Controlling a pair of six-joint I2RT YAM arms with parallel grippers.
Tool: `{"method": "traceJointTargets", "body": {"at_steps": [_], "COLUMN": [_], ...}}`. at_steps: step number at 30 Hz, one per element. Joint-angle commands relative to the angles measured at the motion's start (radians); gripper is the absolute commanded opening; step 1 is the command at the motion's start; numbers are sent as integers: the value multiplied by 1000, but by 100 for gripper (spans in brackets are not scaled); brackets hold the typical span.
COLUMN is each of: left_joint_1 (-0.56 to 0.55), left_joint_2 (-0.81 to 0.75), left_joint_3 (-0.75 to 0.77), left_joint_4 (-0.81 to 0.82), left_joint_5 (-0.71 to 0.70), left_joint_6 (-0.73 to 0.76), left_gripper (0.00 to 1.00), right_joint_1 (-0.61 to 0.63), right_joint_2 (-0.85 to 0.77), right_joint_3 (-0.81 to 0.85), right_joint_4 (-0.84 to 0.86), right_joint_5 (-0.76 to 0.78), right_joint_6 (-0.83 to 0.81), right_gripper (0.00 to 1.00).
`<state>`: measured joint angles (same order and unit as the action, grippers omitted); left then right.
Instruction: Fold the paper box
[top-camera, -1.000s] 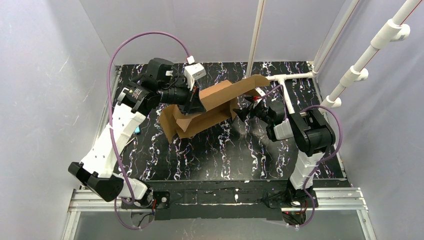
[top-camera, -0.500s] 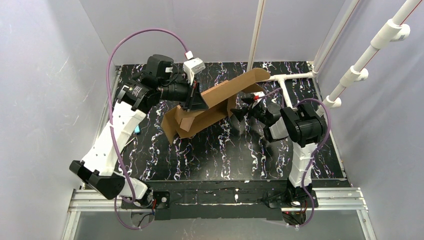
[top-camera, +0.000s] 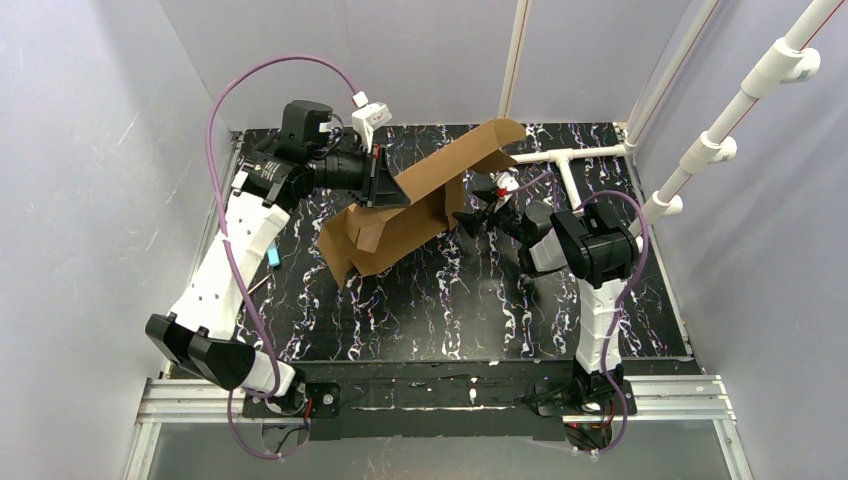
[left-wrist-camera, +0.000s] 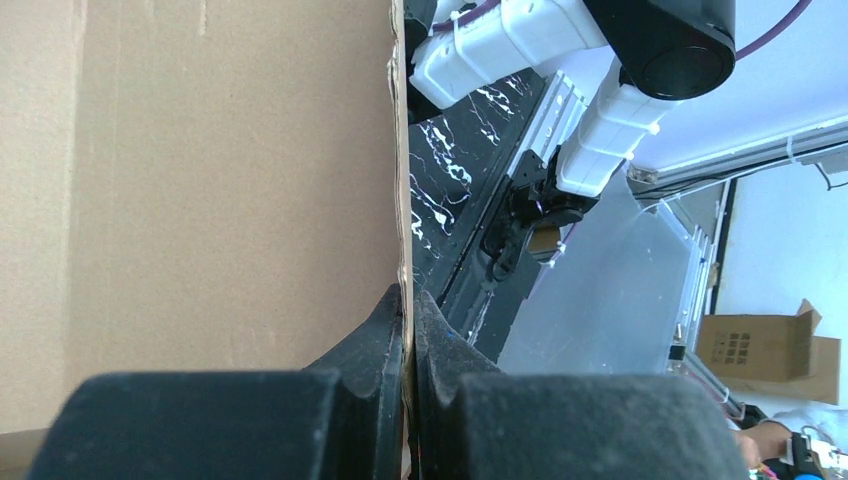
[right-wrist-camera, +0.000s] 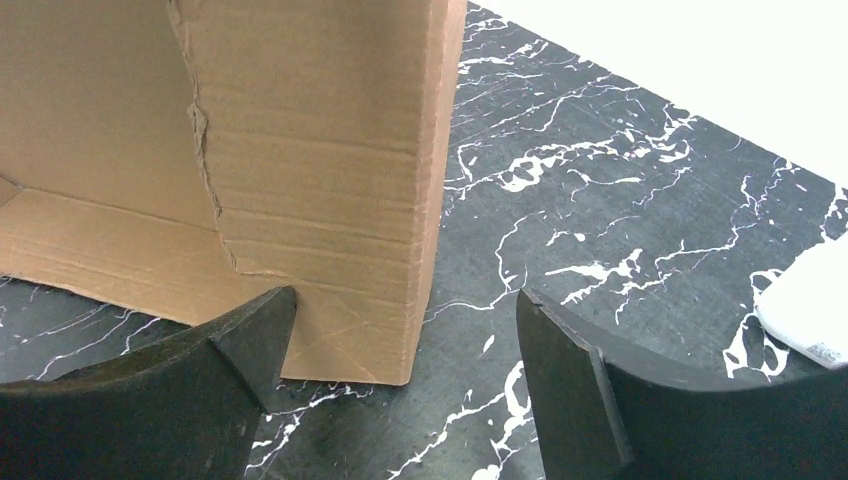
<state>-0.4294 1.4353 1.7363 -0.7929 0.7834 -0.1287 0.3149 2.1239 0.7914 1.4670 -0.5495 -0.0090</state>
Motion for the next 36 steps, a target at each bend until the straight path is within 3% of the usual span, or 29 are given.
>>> {"method": "traceJointTargets", "body": {"at_steps": [1,13,20,24,32,35,36], "left_joint_1": [28,60,69,80,100,105,105], "left_joint_2": [-19,13,27,34,38,36,36], "left_joint_3": [-40,-63,-67,-70,-67,-62,-61], "left_joint_4": [47,71,86,92,95,95,95], "left_joint_5": [93,182,204,212,220,220,221], "left_joint_6": [-43,-67,-81,-84,-84,-84,-84], "left_gripper": [0,0,0,0,0,0,0], "right_joint_1": [4,4,6,7,9,11,12], "right_joint_2": [20,95,162,198,241,240,240], "right_joint_3": [47,186,281,330,395,406,405], "right_joint_4": [186,162,162,158,172,160,154], "right_joint_5": [-40,-120,-165,-197,-238,-243,-238], "right_joint_6": [-51,3,72,89,125,126,125], "right_gripper": [89,91,80,67,31,23,11]}}
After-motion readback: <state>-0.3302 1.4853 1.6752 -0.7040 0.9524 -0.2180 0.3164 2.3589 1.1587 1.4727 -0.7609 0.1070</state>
